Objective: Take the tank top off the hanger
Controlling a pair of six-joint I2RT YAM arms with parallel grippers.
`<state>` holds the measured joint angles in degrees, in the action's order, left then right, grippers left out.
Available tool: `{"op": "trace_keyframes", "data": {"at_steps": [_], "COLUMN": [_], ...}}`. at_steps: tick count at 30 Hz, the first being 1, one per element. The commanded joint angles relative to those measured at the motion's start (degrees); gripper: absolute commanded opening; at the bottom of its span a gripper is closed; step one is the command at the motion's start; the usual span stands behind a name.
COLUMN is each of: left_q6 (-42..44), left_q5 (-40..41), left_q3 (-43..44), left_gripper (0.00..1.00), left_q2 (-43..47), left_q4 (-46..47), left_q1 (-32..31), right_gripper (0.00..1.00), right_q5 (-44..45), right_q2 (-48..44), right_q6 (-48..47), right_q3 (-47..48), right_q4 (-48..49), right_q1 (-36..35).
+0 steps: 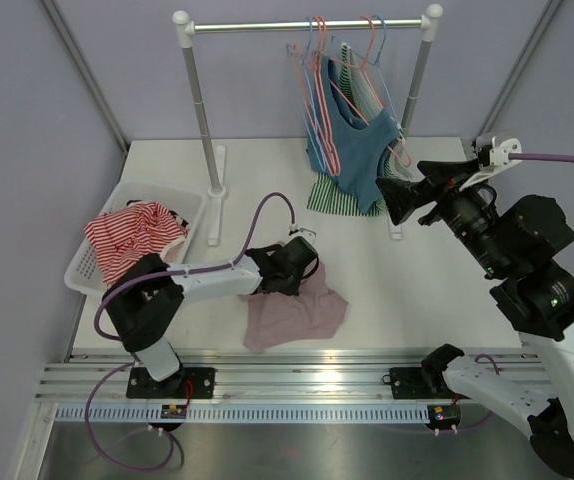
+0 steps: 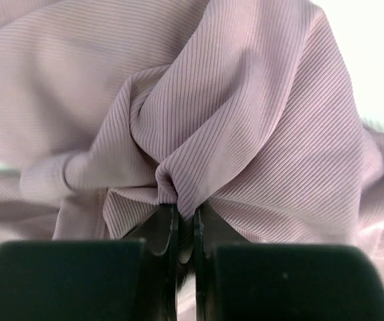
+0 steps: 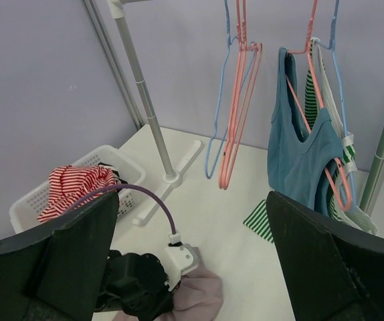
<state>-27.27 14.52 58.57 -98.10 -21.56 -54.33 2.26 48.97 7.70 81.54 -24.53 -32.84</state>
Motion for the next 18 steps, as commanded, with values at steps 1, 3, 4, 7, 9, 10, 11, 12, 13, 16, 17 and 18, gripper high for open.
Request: {"op": "trace_keyframes", "data": {"at_steps": [1,3,4,7,9,10,11,12,13,16,17,18], "left_q6": [-1.6,-1.6,-1.6,-1.4,-0.9,-0.7,-0.2,0.9,1.7,4.8,5.9,7.5], "left_q5": [6.2,10.6,12.2,18.2,21.9,22.9,23.4,24.0,24.7,26.1,25.5,24.8], "left_q3": [-0.3,1.9,2.9,8.0,11.3,14.8,17.0,18.9,23.2,29.5,33.0,34.8], "left_gripper": [0.0,0.0,0.0,0.0,0.0,0.0,0.0,0.0,0.0,0.0,0.0,0.0], "left_q2": [9.1,14.4,16.0,22.2,24.5,26.6,27.3,28.2,29.1,29.5,29.5,29.3], "left_q4": [-2.2,-5.9,-7.3,-13.5,-18.3,-19.9,-22.9,-24.4,-25.6,-30.3,-31.4,-32.0], "left_q1": [-0.1,-0.1,0.0,0.8,2.5,3.3,4.1,5.9,6.9,12.7,14.8,19.3], "right_gripper": [0.99,1.0,0.99,1.0,0.99,0.99,1.0,0.99,0.99,0.99,0.99,1.0], "right_q5": [0.2,0.3,0.1,0.2,0.1,-0.1,0.0,-0.1,-0.1,-0.1,-0.2,-0.2], "right_q2": [-1.3,-1.8,-1.8,-1.6,-1.4,-1.4,-1.4,-1.4,-1.5,-1.8,-1.8,-1.9], "right_q6": [-1.1,-0.9,-0.8,-0.8,-0.8,-0.8,-0.8,-0.8,-0.7,-0.4,-0.3,-0.3], "right_q3": [-1.1,-1.7,-2.0,-2.5,-2.9,-3.0,-3.2,-3.4,-3.5,-4.0,-4.1,-4.2], "right_q4": [0.5,1.0,1.2,1.6,1.7,1.9,2.1,2.3,2.5,3.1,3.4,3.6], "right_q1": [0.2,0.2,0.2,0.2,0.2,0.2,0.2,0.2,0.2,0.2,0.2,0.2]}}
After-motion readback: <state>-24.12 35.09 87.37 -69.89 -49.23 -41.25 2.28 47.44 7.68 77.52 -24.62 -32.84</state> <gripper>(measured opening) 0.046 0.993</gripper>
